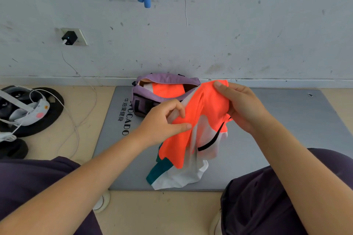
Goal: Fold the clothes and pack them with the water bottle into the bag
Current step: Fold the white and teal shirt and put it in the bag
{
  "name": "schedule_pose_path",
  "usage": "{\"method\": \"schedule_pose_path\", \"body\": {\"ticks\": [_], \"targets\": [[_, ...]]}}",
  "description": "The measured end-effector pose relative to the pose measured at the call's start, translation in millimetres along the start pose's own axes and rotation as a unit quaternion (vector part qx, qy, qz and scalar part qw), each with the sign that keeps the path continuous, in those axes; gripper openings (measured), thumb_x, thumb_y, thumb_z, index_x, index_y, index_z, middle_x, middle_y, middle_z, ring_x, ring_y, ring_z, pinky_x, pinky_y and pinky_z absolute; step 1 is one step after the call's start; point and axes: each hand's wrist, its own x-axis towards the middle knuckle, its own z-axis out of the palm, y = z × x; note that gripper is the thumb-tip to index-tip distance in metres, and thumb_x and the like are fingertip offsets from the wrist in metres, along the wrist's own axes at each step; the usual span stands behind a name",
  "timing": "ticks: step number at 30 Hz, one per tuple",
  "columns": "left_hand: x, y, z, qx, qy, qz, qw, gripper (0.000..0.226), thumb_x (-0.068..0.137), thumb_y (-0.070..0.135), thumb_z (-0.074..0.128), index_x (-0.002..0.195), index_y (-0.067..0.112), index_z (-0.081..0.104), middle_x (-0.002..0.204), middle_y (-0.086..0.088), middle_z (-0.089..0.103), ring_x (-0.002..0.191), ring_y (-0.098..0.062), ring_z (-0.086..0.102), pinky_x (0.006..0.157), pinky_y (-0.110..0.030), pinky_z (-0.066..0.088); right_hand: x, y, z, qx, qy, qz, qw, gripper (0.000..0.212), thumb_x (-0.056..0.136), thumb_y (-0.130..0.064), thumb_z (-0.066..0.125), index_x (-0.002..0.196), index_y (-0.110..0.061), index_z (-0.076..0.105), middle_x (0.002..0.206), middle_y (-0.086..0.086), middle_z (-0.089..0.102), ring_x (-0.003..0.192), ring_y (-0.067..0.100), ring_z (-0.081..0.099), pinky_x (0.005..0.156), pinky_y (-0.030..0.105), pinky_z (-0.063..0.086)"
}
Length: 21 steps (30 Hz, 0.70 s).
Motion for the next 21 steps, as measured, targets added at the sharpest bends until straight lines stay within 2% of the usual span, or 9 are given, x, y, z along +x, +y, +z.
{"method": "schedule_pose_path", "body": {"ticks": [3, 6, 9, 11, 13, 16, 18, 21], "targets": [[0, -1, 6, 0.018, 0.028, 0.005, 0.999, 0.036, 0.070, 0.022, 0.088, 0.083, 0.023, 0.054, 0.071, 0.029, 0.055, 0.063, 0.009, 0.048, 0.063, -0.008, 0.035, -2, 0, 5, 0.018, -0.003, 0.007, 1.000, 0.028, 0.091, -0.029, 0.060, 0.097, -0.005, 0.072, 0.094, 0.018, 0.070, 0.083, 0.025, 0.063, 0.070, 0.030, 0.051], [1, -2, 12, 0.017, 0.056, 0.000, 0.998, 0.034, 0.072, 0.024, 0.087, 0.084, 0.016, 0.056, 0.077, 0.019, 0.057, 0.070, 0.007, 0.050, 0.069, -0.008, 0.037, -4, 0, 9, 0.028, -0.012, 0.012, 0.999, 0.041, 0.085, -0.034, 0.063, 0.104, 0.002, 0.069, 0.102, 0.025, 0.061, 0.091, 0.031, 0.053, 0.074, 0.035, 0.045], [5, -2, 12, 0.020, 0.088, 0.005, 0.996, 0.022, 0.078, 0.020, 0.081, 0.079, 0.025, 0.060, 0.084, 0.016, 0.059, 0.078, 0.009, 0.052, 0.074, -0.008, 0.036, -5, 1, 11, 0.034, -0.032, 0.006, 0.999, 0.048, 0.084, -0.034, 0.064, 0.109, 0.007, 0.066, 0.103, 0.026, 0.064, 0.091, 0.031, 0.059, 0.076, 0.036, 0.050], [8, -2, 6, 0.028, 0.072, 0.005, 0.997, 0.023, 0.081, 0.018, 0.078, 0.077, 0.033, 0.061, 0.091, 0.010, 0.057, 0.083, 0.009, 0.051, 0.078, -0.008, 0.037, -4, 0, 9, 0.025, -0.032, -0.005, 0.999, 0.041, 0.084, -0.033, 0.065, 0.105, 0.002, 0.070, 0.098, 0.019, 0.071, 0.085, 0.026, 0.066, 0.072, 0.031, 0.055], [11, -3, -3, 0.017, 0.062, -0.010, 0.998, 0.024, 0.084, 0.017, 0.076, 0.076, 0.034, 0.062, 0.091, 0.008, 0.056, 0.082, 0.006, 0.052, 0.080, -0.011, 0.038, -1, -1, 4, -0.019, 0.006, -0.016, 1.000, 0.029, 0.086, -0.032, 0.066, 0.097, -0.007, 0.076, 0.094, 0.014, 0.075, 0.082, 0.021, 0.070, 0.072, 0.031, 0.055], [15, -7, -17, -0.085, 0.043, -0.069, 0.993, 0.013, 0.093, 0.018, 0.065, 0.082, 0.024, 0.064, 0.089, 0.005, 0.060, 0.085, -0.007, 0.054, 0.088, -0.027, 0.042, 4, 1, -5, -0.109, 0.077, -0.027, 0.991, 0.020, 0.088, -0.033, 0.069, 0.086, -0.014, 0.078, 0.086, 0.009, 0.075, 0.078, 0.019, 0.067, 0.076, 0.039, 0.053], [15, -8, -21, -0.150, 0.017, -0.097, 0.984, 0.013, 0.098, 0.020, 0.057, 0.086, 0.020, 0.060, 0.079, 0.009, 0.054, 0.080, -0.010, 0.047, 0.084, -0.033, 0.037, 6, 3, -6, -0.160, 0.091, -0.042, 0.982, 0.019, 0.087, -0.034, 0.071, 0.081, -0.018, 0.078, 0.077, 0.001, 0.073, 0.071, 0.012, 0.063, 0.070, 0.034, 0.050], [14, -8, -19, -0.124, 0.000, -0.110, 0.986, 0.016, 0.098, 0.030, 0.052, 0.083, 0.026, 0.055, 0.071, 0.013, 0.044, 0.069, -0.006, 0.036, 0.070, -0.030, 0.030, 6, 5, -3, -0.194, 0.085, -0.058, 0.976, 0.018, 0.088, -0.034, 0.069, 0.078, -0.020, 0.076, 0.070, -0.005, 0.068, 0.065, 0.007, 0.058, 0.063, 0.027, 0.046]]}}
